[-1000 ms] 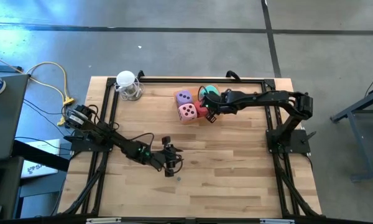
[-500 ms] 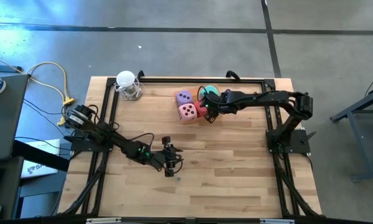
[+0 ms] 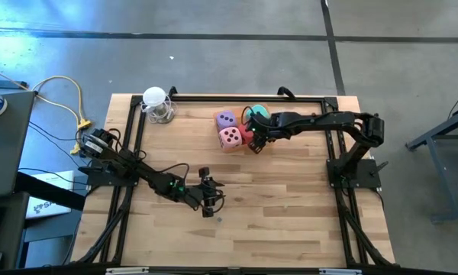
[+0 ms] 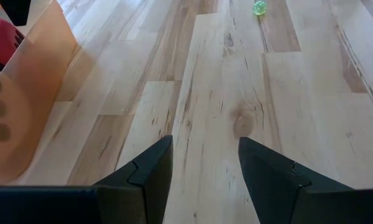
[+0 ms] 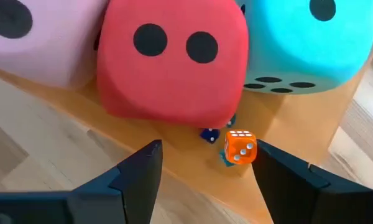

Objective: Pick & Place Dice
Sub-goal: Put the small orange dice into the orange container

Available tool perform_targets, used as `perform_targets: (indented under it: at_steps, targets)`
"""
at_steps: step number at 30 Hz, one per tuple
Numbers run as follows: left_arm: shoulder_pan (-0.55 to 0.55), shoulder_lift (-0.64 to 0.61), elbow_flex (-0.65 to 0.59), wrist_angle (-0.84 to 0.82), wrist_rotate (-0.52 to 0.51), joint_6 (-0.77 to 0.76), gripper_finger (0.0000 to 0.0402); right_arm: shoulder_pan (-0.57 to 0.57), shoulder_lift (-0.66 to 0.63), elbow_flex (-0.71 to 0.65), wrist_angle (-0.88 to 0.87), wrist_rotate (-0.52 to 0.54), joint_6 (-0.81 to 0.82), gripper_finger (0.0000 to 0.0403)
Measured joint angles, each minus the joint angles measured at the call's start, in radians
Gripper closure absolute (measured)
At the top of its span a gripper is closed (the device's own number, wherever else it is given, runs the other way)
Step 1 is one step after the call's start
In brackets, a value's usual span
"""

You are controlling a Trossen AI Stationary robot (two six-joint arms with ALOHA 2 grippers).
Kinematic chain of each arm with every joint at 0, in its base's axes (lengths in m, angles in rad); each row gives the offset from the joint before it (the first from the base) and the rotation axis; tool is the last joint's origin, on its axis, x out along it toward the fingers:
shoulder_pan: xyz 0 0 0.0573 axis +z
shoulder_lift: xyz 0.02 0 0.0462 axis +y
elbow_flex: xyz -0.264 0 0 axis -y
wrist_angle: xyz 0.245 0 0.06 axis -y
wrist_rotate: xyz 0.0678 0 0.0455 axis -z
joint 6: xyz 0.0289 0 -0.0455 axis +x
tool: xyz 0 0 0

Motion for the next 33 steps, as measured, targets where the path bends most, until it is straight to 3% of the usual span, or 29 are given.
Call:
perform_targets:
  at_steps: [6, 17, 25, 33]
  targets:
    - [0.0, 0.0, 0.0, -0.002, 0.0, 0.0, 0.0225, 0.0, 0.0, 0.0, 0.045, -0.067, 0.004, 0.0167]
    - [0.0, 0.0, 0.0, -0.003, 0.0, 0.0, 0.0225, 0.0, 0.0, 0.002, 0.166, -0.072, 0.004, 0.0167]
    - [0.0, 0.0, 0.0, -0.006, 0.0, 0.0, 0.0225, 0.0, 0.0, 0.002, 0.084, 0.037, 0.032, 0.0167]
    - [0.0, 0.0, 0.0, -0.006, 0.0, 0.0, 0.0225, 0.0, 0.006, 0.002, 0.07, 0.039, 0.085, 0.0167]
